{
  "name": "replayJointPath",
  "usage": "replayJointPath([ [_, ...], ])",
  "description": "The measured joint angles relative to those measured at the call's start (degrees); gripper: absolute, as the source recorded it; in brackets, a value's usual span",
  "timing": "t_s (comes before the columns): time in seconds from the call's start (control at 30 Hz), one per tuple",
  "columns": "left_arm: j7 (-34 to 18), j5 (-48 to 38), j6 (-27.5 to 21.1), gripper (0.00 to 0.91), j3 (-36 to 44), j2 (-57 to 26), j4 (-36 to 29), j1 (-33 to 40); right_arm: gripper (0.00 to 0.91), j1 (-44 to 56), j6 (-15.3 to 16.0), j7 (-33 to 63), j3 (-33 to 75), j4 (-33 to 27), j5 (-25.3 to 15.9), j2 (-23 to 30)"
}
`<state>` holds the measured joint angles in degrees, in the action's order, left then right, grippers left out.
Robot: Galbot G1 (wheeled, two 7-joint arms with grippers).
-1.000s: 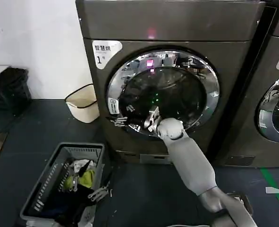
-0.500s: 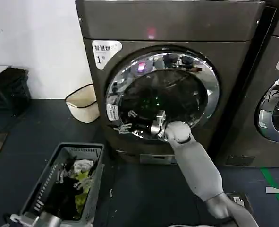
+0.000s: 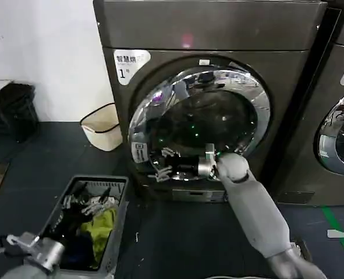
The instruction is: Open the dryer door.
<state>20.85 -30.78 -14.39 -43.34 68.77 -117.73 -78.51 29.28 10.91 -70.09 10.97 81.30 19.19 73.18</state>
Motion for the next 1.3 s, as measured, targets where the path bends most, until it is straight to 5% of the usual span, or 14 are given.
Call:
replayJointPath([
  [0.3, 2.4, -7.0, 2.8, 0.907, 2.0, -7.1, 11.4, 9.0, 0.907, 4.0, 0.6, -7.8, 1.8, 5.6, 2.5, -3.9],
  [0.7, 4.5, -14.8, -4.8, 0.907, 8.1, -14.2, 19.0, 18.3, 0.907, 11.3, 1.0, -13.6, 8.5, 11.9, 4.4, -8.7],
  [1.3, 13.5, -17.1, -4.2, 0.907, 26.7, -13.0, 21.3, 34.0, 0.907, 34.8, -3.4, -13.1, 41.7, 22.8, 7.8, -7.7],
])
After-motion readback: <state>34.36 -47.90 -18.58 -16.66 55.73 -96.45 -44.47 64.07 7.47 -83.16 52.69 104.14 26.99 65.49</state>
